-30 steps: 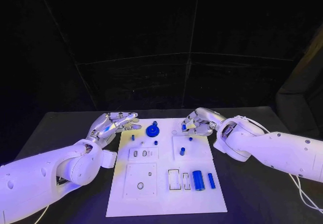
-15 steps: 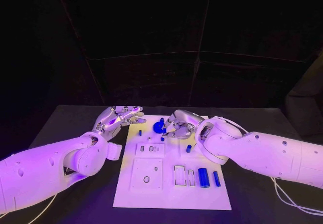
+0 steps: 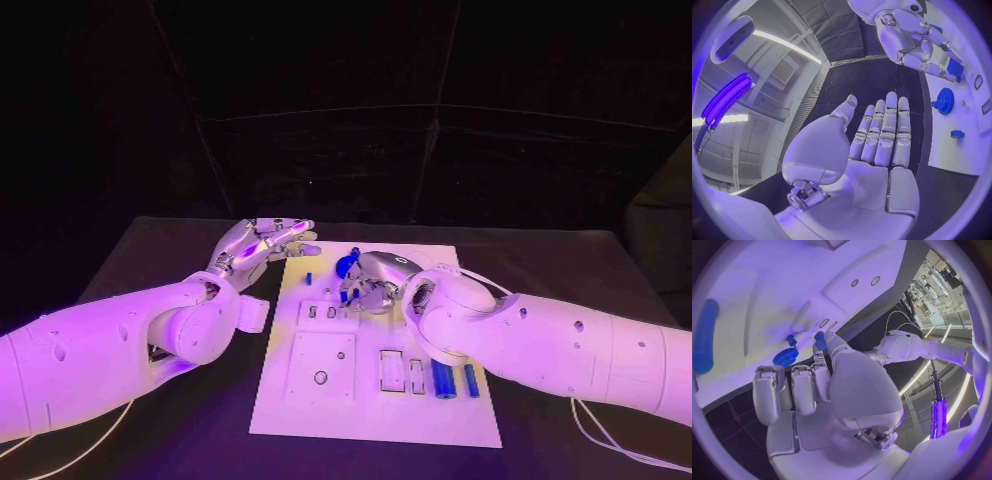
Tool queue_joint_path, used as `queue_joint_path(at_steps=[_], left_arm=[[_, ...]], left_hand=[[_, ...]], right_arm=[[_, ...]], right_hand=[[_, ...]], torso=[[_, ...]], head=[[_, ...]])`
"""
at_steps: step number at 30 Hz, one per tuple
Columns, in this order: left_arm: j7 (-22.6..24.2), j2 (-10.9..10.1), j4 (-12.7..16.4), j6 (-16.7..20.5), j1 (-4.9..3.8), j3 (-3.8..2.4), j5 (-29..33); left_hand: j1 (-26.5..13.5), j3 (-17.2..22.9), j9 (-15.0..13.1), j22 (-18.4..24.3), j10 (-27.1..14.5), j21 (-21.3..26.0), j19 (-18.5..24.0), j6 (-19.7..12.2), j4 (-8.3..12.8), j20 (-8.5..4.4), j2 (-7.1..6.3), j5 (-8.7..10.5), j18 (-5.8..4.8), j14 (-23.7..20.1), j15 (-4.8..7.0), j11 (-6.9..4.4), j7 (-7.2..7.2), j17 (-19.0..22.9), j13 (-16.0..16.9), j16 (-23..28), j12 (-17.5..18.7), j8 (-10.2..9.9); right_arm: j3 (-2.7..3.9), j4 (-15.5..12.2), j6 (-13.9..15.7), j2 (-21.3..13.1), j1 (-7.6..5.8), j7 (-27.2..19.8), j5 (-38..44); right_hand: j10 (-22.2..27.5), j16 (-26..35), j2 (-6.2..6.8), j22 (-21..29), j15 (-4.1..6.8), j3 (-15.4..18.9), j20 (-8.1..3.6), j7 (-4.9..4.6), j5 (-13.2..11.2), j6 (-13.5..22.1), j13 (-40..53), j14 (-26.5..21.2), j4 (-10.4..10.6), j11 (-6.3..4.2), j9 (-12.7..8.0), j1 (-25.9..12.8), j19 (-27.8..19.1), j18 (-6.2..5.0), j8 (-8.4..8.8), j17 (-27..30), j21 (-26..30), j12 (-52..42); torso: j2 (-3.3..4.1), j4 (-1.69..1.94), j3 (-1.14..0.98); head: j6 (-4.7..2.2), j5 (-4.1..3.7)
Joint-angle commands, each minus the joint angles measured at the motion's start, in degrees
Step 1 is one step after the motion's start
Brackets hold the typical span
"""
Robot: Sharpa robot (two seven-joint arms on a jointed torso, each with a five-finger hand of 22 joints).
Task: Assemble the parts on the task board
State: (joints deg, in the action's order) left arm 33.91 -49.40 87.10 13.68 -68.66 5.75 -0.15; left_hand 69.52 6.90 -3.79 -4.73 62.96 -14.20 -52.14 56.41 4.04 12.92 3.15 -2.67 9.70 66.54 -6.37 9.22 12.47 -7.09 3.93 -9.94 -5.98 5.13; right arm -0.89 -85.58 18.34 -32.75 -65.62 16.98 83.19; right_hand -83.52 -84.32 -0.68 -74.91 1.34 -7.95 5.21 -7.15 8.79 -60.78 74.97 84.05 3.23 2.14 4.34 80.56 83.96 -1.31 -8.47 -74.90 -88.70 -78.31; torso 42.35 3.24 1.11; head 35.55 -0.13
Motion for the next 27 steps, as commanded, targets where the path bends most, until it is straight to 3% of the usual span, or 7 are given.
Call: queue_joint_path(at_steps=[1, 27], left_arm=[[0.6, 0.1, 0.0, -0.3, -0.10, -0.04, 0.2], [0.4, 0.4, -0.2, -0.6, -0.11, -0.03, 0.2]], left_hand=[[0.1, 0.1, 0.0, 0.0, -0.1, 0.2, 0.0, -0.2, 0.3, 0.34, 0.45, -0.16, 0.89, 0.1, -0.17, 0.06, 0.30, -0.1, 0.0, 0.3, 0.2, -0.3], [0.1, 0.1, 0.0, 0.0, -0.1, 0.2, 0.0, -0.2, 0.3, 0.34, 0.45, -0.16, 0.89, 0.1, -0.17, 0.06, 0.30, -0.1, 0.0, 0.3, 0.2, -0.3]], right_arm=[[0.03, 0.4, -1.3, 0.7, 0.28, 0.8, 3.9], [0.01, 1.8, -4.1, 2.2, 1.43, 1.7, 7.1]], right_hand=[[0.3, 0.2, -0.14, -11.7, 0.51, 0.0, -0.49, 0.37, 0.3, -0.6, 4.6, 3.7, 0.4, -0.13, 0.1, -0.5, 3.5, 0.46, -0.17, -4.7, 0.2, 0.2], [0.6, 0.4, 0.86, -11.4, 0.54, 0.0, -0.58, 0.24, 0.6, -0.3, 4.2, 3.6, 0.6, -0.08, -0.1, -1.3, 3.3, 0.40, 0.33, -4.4, 0.3, 0.8]], torso=[[0.02, -0.07, -0.06], [0.03, -0.07, -0.04]], head=[[0.18, 0.26], [0.36, 0.22]])
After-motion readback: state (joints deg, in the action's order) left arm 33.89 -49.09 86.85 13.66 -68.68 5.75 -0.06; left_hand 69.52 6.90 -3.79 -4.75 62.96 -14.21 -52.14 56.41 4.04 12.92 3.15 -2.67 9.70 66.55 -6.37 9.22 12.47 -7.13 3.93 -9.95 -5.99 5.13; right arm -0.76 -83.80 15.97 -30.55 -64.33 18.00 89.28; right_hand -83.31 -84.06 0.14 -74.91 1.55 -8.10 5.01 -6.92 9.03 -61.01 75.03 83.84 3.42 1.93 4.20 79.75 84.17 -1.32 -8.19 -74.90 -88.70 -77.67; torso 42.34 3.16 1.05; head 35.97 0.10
